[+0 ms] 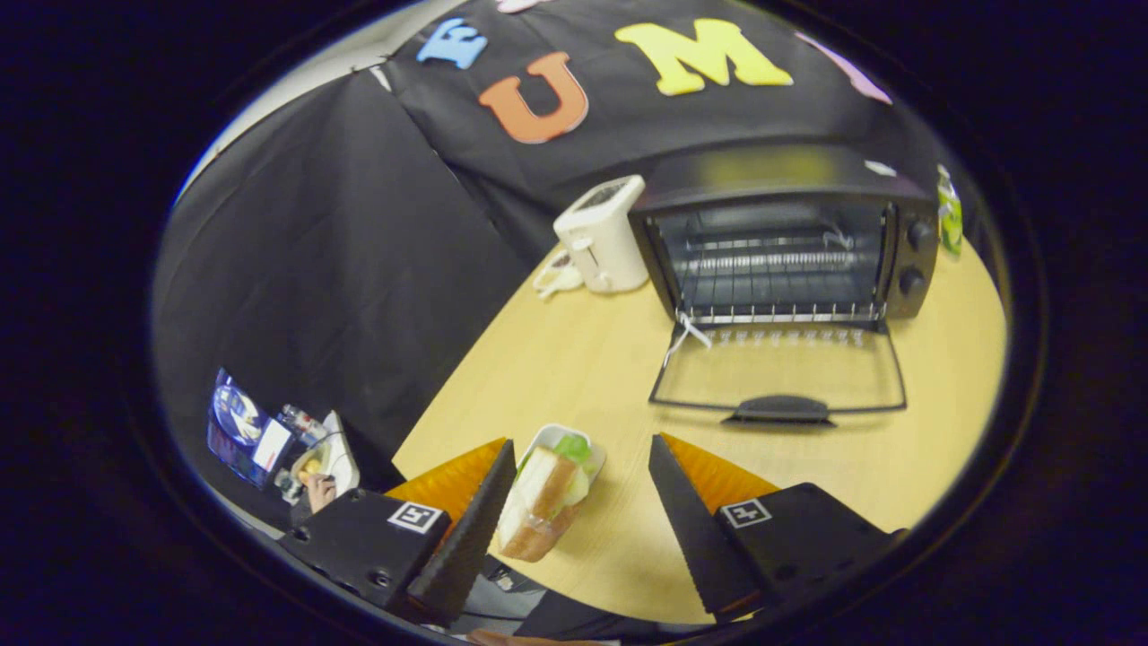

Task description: Open the toaster oven, put the food inside, and close the toaster oven door.

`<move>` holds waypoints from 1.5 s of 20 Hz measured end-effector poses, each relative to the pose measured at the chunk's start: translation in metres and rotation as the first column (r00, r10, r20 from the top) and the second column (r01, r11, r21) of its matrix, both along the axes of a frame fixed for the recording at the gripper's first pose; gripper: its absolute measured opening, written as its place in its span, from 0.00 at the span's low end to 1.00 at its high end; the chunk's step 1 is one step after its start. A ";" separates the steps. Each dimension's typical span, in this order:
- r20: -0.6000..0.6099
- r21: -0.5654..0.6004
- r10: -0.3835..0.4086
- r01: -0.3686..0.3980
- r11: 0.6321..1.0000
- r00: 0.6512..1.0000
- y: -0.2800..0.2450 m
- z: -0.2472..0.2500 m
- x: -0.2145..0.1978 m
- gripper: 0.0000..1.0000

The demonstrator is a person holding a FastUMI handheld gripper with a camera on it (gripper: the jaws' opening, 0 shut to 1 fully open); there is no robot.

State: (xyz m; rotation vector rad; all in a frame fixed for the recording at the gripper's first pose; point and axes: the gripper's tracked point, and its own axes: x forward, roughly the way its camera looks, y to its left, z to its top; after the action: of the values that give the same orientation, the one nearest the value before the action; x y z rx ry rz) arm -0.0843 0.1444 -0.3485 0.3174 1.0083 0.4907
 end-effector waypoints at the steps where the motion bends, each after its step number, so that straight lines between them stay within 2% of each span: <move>1: -0.067 0.026 0.008 -0.006 1.000 0.998 0.006 -0.012 -0.008 0.96; 4: -0.165 0.047 0.016 -0.008 0.999 0.986 0.015 -0.027 -0.016 0.90; 5: -0.194 0.047 0.012 -0.003 0.999 0.981 0.019 -0.029 -0.022 0.85; 7: -0.243 0.037 -0.012 0.022 0.999 0.970 0.019 -0.038 -0.027 0.82; 11: -0.299 0.088 -0.039 0.068 0.994 0.953 0.028 -0.043 -0.029 0.71; 15: -0.353 0.136 -0.021 0.073 0.988 0.936 0.040 -0.047 -0.035 0.59; 19: -0.333 0.143 -0.008 0.059 0.988 0.943 0.047 -0.044 -0.036 0.44; 21: -0.326 0.145 -0.007 0.058 0.988 0.945 0.049 -0.041 -0.037 0.40; 26: -0.286 0.178 -0.001 0.054 0.983 0.958 0.043 -0.026 -0.031 0.37; 30: -0.226 0.256 -0.011 0.070 0.964 0.974 0.016 0.016 -0.019 0.37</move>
State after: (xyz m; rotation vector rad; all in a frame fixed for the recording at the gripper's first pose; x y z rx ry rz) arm -0.1031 0.1599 -0.3323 0.6412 1.1530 0.5617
